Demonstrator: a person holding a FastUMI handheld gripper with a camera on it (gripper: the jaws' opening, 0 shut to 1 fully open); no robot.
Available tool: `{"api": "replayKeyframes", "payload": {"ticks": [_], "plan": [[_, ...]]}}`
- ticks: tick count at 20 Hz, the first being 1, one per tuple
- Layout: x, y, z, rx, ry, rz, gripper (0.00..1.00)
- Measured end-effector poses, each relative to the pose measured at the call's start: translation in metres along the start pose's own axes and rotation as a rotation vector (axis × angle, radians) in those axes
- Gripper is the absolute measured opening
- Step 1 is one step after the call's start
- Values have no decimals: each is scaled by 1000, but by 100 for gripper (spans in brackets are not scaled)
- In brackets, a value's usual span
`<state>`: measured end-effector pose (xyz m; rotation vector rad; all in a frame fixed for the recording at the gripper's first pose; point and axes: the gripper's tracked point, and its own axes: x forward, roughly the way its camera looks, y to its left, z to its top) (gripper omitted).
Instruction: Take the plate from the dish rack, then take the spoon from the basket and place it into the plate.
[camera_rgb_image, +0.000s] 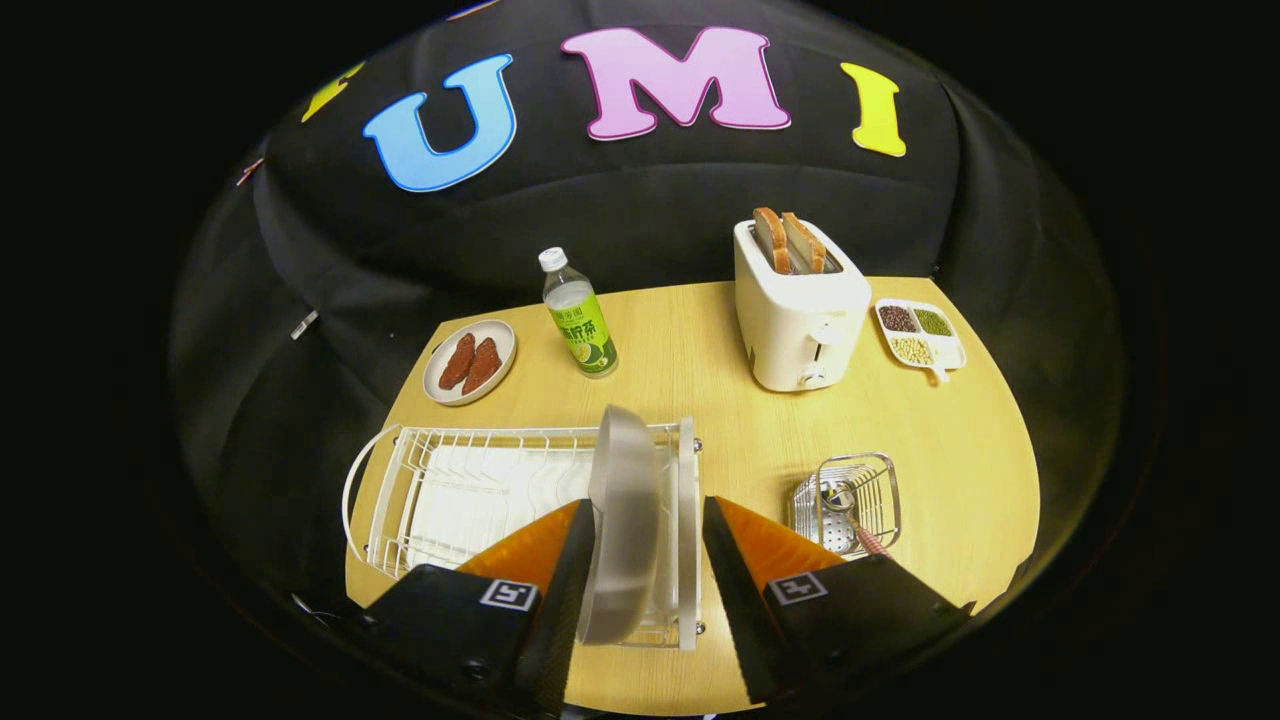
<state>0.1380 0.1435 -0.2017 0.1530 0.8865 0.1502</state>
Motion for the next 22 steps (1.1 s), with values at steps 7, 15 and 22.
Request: {"api": "replayKeyframes", "payload": {"ticks": [7, 15, 22], "plan": [[19, 3, -13, 66, 46, -86, 34], [5, 36, -10, -117, -15, -215, 32], [-6, 44, -9, -160, -51, -317, 31]]}}
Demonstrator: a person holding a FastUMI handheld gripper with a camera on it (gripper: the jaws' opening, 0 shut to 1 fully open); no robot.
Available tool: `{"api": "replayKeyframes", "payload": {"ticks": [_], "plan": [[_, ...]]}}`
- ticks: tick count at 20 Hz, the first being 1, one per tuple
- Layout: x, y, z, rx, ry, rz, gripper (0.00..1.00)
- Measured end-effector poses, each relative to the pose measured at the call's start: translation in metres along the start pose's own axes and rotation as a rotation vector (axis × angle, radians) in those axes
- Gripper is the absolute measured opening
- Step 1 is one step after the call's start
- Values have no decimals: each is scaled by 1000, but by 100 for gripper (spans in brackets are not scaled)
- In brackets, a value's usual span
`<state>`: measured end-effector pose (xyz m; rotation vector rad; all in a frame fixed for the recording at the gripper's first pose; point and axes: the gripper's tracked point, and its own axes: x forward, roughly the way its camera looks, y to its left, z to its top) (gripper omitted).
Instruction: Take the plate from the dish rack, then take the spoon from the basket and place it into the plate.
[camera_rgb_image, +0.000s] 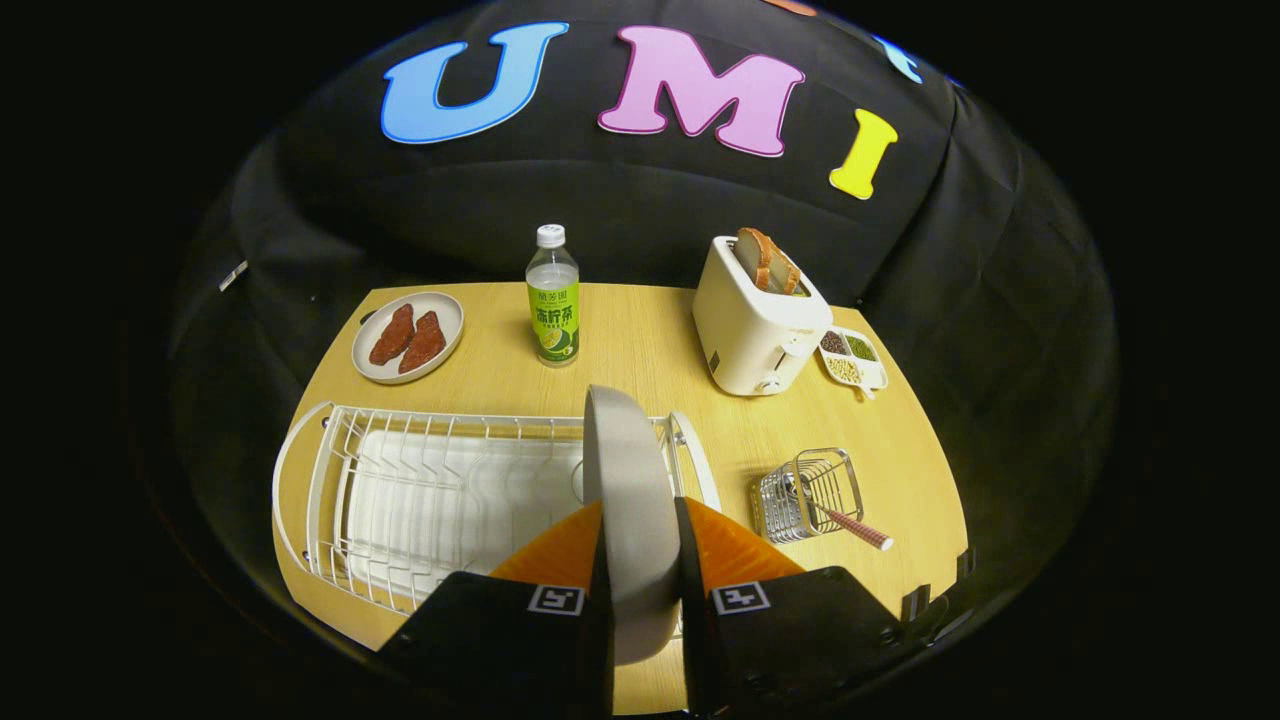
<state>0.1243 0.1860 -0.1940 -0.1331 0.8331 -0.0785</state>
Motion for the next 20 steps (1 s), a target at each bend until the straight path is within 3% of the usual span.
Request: {"api": "replayKeyframes", "payload": {"ticks": [5, 9, 12, 20], "plan": [[-1, -20, 3, 109, 21, -70, 30], [-8, -18, 14, 26, -45, -63, 30], [-6, -32, 10, 51, -24, -56, 30], [-12, -74, -14, 210, 48, 128, 25]]}}
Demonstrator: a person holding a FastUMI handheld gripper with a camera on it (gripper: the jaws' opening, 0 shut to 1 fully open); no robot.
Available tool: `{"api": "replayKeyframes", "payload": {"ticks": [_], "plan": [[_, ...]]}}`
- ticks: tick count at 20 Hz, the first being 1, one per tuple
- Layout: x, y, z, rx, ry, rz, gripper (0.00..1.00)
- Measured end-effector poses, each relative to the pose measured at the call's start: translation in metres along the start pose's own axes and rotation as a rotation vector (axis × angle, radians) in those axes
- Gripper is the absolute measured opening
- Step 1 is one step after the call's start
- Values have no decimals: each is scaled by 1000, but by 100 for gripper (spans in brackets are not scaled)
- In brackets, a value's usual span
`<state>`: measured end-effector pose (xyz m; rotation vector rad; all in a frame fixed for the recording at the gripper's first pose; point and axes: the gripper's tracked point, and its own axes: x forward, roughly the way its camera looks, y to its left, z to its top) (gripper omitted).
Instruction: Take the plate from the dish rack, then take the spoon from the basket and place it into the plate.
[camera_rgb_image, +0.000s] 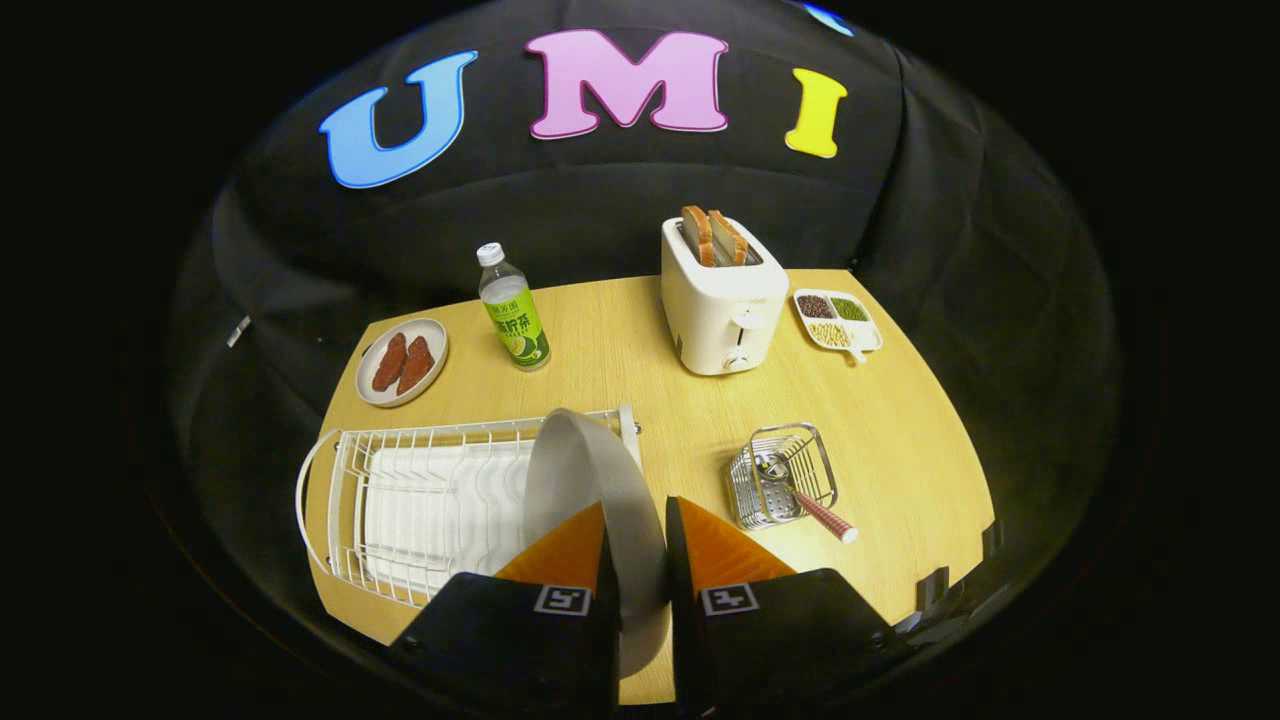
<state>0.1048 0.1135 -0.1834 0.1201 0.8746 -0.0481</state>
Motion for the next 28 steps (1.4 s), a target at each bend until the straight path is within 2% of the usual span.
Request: {"api": "replayKeyframes", "payload": {"ticks": [3, 7, 11, 14, 17, 21, 24, 26, 28], "plan": [[-15, -19, -8, 31, 12, 63, 24], [-56, -29, -33, 52, 32, 236, 24], [-92, -63, -86, 25, 82, 300, 24], [-99, -91, -116, 75, 126, 346, 24], [-84, -140, -133, 138, 165, 315, 24], [-48, -198, -130, 159, 190, 283, 24], [-5, -207, -129, 158, 203, 299, 24], [16, -202, -132, 162, 233, 346, 24], [34, -216, -139, 111, 257, 335, 24]]}}
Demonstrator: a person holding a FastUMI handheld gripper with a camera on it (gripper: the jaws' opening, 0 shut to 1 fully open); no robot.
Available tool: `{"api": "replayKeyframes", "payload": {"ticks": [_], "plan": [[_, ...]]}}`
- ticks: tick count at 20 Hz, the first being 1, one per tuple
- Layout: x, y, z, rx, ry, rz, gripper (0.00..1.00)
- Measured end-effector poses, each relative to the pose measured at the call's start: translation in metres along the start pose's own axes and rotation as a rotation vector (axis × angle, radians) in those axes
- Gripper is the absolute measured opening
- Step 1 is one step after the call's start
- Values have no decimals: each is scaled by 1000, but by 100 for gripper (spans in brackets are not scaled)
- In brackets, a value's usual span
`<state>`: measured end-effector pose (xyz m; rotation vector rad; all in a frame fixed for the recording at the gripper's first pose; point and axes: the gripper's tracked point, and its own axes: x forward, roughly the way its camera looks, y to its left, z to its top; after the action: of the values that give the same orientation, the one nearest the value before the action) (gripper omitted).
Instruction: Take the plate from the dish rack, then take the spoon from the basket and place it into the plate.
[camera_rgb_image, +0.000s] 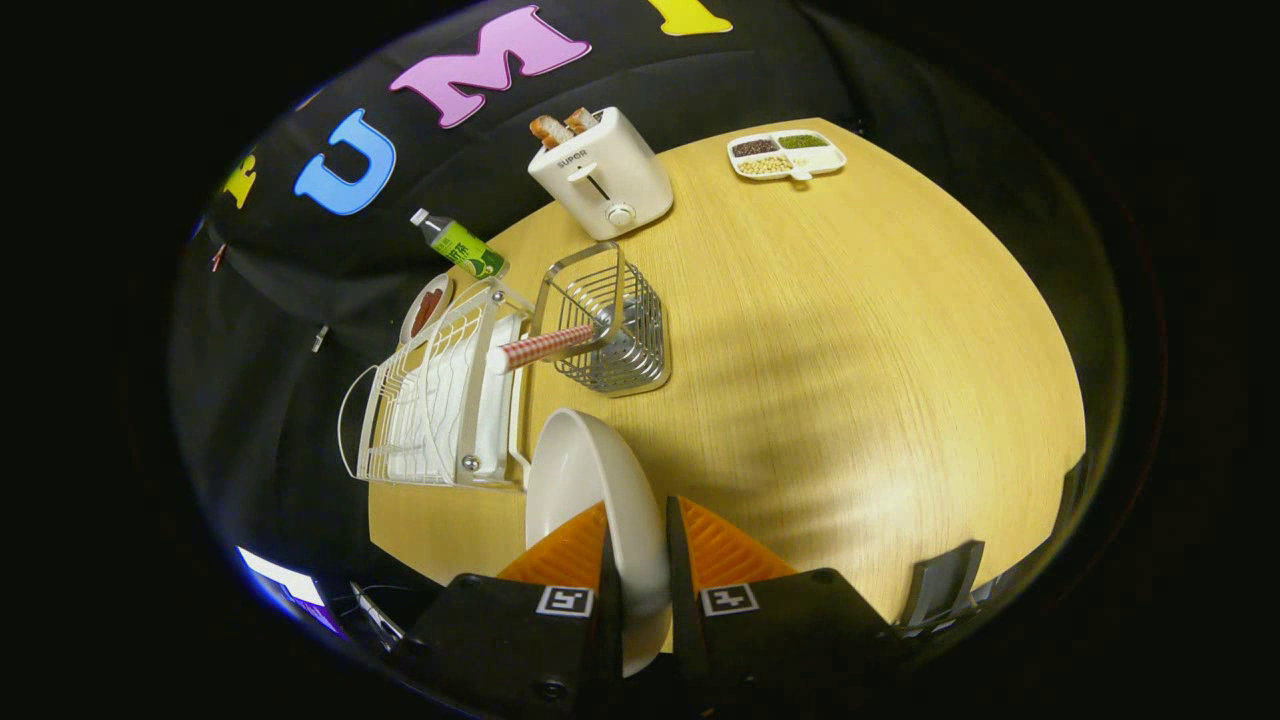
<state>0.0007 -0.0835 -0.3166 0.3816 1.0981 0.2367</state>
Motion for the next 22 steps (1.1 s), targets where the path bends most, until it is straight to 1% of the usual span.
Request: {"api": "replayKeyframes", "payload": {"ticks": [2, 4, 5, 7, 8, 9, 13, 14, 16, 17, 19, 20, 22], "plan": [[14, -9, -1, -18, 30, 35, 26], [27, -15, -5, -65, 45, 57, 28], [23, -18, -6, -94, 45, 67, 46], [20, -15, -7, -148, 28, 104, 95], [20, -13, -6, -184, 0, 117, 98], [13, -14, -2, -244, -48, 114, 99], [-21, 13, 26, -590, -355, 124, 99], [-30, 22, 36, -663, -439, 115, 99], [-42, 43, 57, -766, -599, 101, 99], [-41, 55, 62, -799, -649, 105, 98], [-24, 74, 63, -825, -660, 137, 96], [-14, 81, 65, -818, -653, 150, 96], [-3, 89, 79, -752, -667, 149, 99]]}}
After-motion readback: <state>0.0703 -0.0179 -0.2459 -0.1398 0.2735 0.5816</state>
